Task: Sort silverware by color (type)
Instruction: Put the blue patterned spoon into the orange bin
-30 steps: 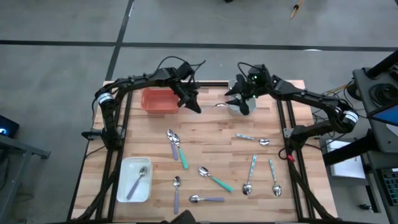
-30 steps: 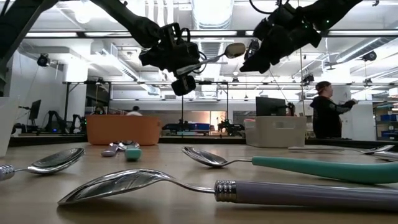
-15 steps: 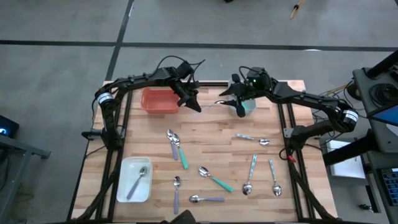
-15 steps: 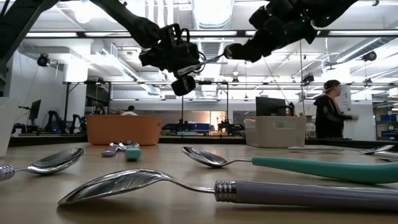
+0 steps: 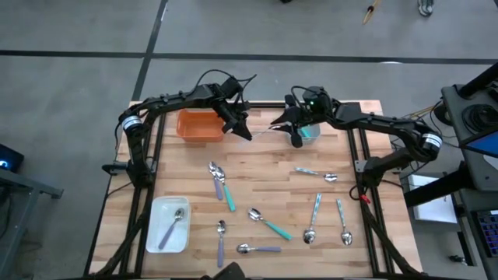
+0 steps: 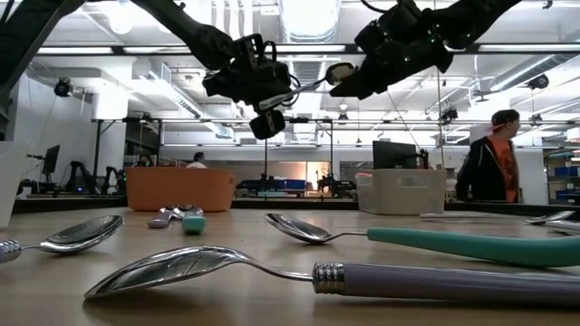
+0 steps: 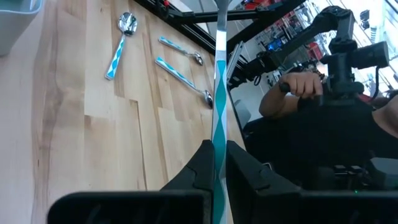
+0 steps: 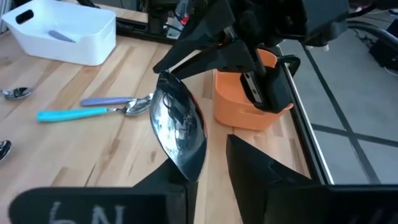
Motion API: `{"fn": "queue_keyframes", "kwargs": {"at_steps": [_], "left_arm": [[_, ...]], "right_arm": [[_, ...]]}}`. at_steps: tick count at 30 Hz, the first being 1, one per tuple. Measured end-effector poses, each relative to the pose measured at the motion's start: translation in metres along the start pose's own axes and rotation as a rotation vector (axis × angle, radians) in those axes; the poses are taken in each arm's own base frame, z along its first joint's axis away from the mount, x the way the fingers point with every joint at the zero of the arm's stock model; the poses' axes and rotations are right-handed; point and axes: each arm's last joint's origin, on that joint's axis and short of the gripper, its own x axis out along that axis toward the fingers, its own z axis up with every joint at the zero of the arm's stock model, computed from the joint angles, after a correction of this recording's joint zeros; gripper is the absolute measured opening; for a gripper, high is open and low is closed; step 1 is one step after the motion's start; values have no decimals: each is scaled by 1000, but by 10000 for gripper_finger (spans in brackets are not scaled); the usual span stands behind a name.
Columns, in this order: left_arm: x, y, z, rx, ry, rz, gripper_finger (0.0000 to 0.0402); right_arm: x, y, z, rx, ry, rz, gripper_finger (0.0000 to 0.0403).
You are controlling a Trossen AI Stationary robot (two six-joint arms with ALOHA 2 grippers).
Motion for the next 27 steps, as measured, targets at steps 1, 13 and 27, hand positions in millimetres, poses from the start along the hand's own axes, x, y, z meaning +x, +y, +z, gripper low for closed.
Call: {"fn": "queue_keyframes", "kwargs": {"at_steps": [1,13,27], "left_arm": [[0,0,0,0,0,0,0],[0,1,0,-8,1,20,0],[-1,2,2,-5,-7,55,7]], "right_arm": [[1,0,0,-1,-2,0,66],[1,0,1,19,-8,0,99],[1,0,3,16,-10,0,122]]}}
